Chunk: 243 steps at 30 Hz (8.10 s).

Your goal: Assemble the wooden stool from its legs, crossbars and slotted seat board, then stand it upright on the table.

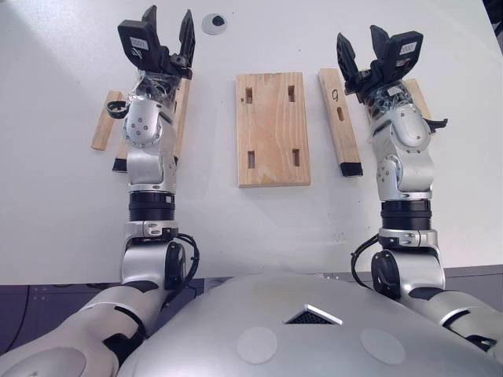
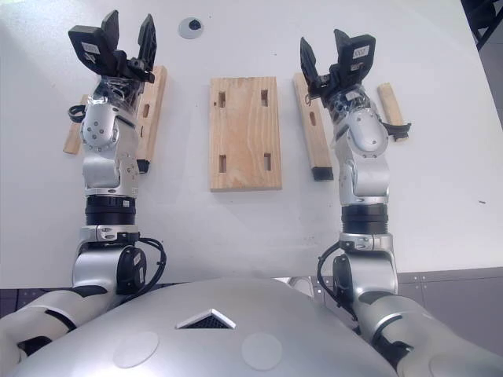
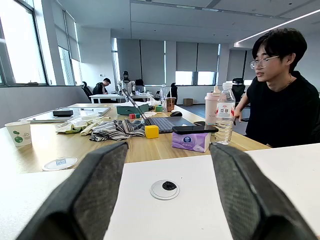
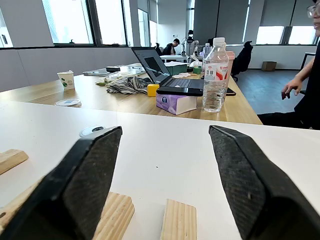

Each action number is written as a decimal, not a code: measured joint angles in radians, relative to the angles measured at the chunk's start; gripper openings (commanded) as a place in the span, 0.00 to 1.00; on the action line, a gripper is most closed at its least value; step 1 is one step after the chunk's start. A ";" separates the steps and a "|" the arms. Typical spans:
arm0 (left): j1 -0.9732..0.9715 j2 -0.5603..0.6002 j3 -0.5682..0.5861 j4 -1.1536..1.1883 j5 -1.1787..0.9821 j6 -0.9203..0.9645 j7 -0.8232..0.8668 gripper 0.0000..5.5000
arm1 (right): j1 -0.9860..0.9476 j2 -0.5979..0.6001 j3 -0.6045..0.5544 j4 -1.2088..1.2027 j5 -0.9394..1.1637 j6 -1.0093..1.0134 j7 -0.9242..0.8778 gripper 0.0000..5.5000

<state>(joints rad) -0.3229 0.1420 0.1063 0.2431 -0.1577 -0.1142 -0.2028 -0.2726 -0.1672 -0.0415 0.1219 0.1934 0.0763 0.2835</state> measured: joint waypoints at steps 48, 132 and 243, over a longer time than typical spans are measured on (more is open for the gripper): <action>0.090 0.010 0.024 -0.015 0.020 -0.030 0.018 0.54 | 0.077 -0.126 -0.164 -0.004 0.004 0.033 0.029 0.58; 0.009 0.044 0.144 -0.412 -0.887 0.814 0.103 0.07 | 0.147 -0.053 0.277 -0.314 -0.009 0.015 0.221 0.54; 0.445 0.324 -0.065 -0.348 -0.008 0.548 -0.274 0.37 | 0.217 -0.119 0.243 -0.172 -0.122 -0.082 0.242 0.54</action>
<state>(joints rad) 0.1225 0.4661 0.0412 -0.1048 -0.1662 0.4336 -0.4772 -0.0553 -0.2859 0.2015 -0.0498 0.0710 -0.0054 0.5257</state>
